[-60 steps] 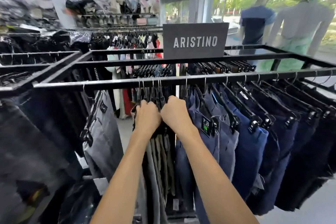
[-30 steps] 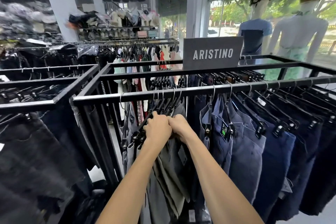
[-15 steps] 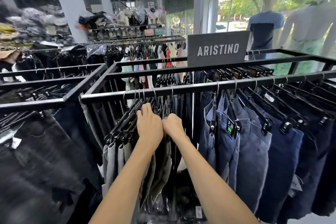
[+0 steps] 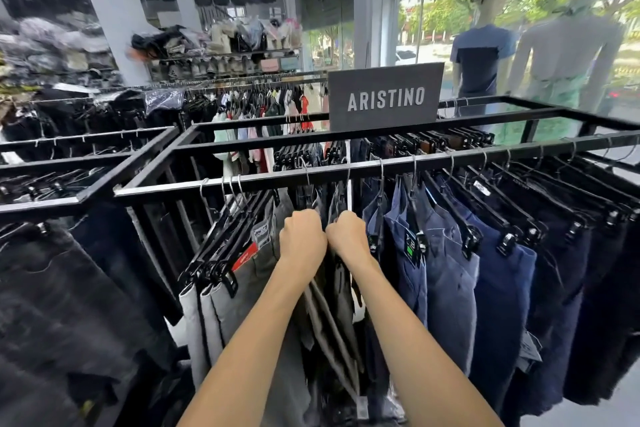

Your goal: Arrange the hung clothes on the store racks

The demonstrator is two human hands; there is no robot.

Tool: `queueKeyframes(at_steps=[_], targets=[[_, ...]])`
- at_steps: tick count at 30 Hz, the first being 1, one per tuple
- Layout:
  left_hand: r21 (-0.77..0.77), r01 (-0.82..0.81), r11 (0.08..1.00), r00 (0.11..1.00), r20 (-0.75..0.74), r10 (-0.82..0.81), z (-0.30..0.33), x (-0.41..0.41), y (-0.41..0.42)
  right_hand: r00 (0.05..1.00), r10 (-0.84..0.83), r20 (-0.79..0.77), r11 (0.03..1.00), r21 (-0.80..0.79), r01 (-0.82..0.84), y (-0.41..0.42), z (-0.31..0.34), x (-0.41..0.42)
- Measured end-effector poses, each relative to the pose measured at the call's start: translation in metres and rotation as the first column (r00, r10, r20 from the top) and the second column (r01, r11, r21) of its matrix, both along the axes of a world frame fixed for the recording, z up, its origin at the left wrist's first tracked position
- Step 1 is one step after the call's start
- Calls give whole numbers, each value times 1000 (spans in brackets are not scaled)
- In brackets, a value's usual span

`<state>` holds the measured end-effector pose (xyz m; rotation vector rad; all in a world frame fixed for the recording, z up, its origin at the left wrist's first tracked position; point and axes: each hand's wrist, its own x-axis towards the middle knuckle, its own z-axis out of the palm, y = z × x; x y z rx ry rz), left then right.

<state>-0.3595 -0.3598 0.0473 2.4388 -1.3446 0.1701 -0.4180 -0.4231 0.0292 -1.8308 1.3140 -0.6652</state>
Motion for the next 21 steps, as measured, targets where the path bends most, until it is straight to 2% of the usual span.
queueKeyframes(at_steps=[5,9,15,17,21], targets=[[-2,18,1000,999,-42,-18,2,-13,-15,999,-40,18,999,0,40,-15,1,-13],[42,31,999,995,-99,-26,-8,-18,-24,998,-24,-55,1000,11,25,-21,-5,-18],[190,54,980,948,-318,9,0,5,-43,997,8,-75,999,41,-5,-20,-11,-18],[105,44,993,924,-381,-1,0,15,-54,997,22,-72,999,44,-19,-18,-13,-17],[-170,-67,983,927,-375,-2,-16,20,-66,996,29,-88,999,39,-25,-17,-13,-14]])
